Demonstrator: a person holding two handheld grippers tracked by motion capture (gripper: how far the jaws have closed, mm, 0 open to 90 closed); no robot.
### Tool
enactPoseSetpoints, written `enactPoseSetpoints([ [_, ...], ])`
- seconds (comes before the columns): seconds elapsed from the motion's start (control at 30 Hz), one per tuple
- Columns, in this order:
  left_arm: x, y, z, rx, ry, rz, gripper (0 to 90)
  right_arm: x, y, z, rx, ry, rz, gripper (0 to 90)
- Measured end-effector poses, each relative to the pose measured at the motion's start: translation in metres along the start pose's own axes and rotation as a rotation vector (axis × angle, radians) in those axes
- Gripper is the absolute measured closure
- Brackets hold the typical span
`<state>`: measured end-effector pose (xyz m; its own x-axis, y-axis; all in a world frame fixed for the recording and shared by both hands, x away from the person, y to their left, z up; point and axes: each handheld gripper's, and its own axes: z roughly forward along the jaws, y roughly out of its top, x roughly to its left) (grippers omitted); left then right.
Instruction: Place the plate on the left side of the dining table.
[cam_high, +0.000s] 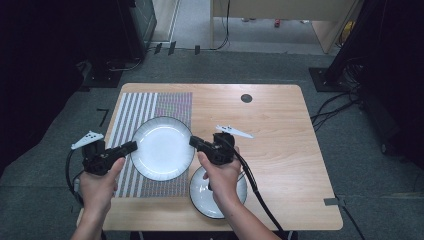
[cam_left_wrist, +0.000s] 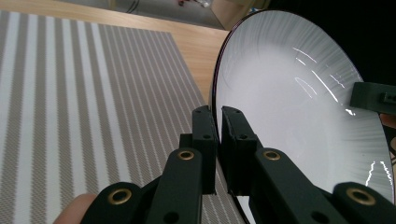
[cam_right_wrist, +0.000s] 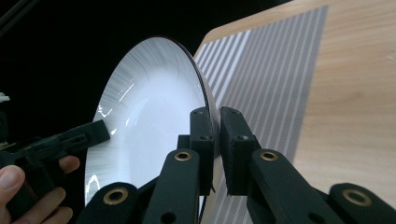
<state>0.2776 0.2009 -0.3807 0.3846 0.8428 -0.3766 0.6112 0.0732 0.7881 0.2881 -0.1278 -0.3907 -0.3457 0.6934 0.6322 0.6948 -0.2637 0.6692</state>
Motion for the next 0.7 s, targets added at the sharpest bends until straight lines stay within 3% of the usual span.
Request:
enactPoseSetpoints([
  [0.13, 0.021, 0.012, 0.002, 0.008, 0.018, -0.033, 86.0, 0.006, 0.015, 0.028, 0.035, 0.008, -0.007, 84.8],
  [0.2, 0.026, 0.014, 0.004, 0.012, 0.02, -0.043, 86.0, 0.007, 0.017, 0.032, 0.041, 0.008, -0.005, 84.8],
  [0.23, 0.034, 0.018, 0.008, 0.017, 0.031, -0.052, 86.0, 0.007, 0.022, 0.044, 0.055, 0.004, -0.003, 84.8],
  [0.33, 0.041, 0.021, 0.012, 0.02, 0.04, -0.058, 86.2, 0.006, 0.026, 0.056, 0.067, -0.003, -0.004, 85.0],
  [0.43, 0.06, 0.025, 0.026, 0.016, 0.058, -0.094, 86.5, -0.002, 0.033, 0.08, 0.094, 0.001, 0.01, 85.0],
  [0.53, 0.068, 0.026, 0.034, 0.019, 0.073, -0.108, 86.6, -0.006, 0.037, 0.094, 0.115, -0.008, 0.021, 85.0],
  [0.57, 0.076, 0.026, 0.042, 0.028, 0.088, -0.124, 86.7, -0.011, 0.04, 0.107, 0.129, -0.02, 0.026, 85.2],
  [0.7, 0.091, 0.027, 0.057, 0.06, 0.114, -0.141, 87.1, -0.022, 0.039, 0.132, 0.177, -0.04, 0.037, 85.6],
])
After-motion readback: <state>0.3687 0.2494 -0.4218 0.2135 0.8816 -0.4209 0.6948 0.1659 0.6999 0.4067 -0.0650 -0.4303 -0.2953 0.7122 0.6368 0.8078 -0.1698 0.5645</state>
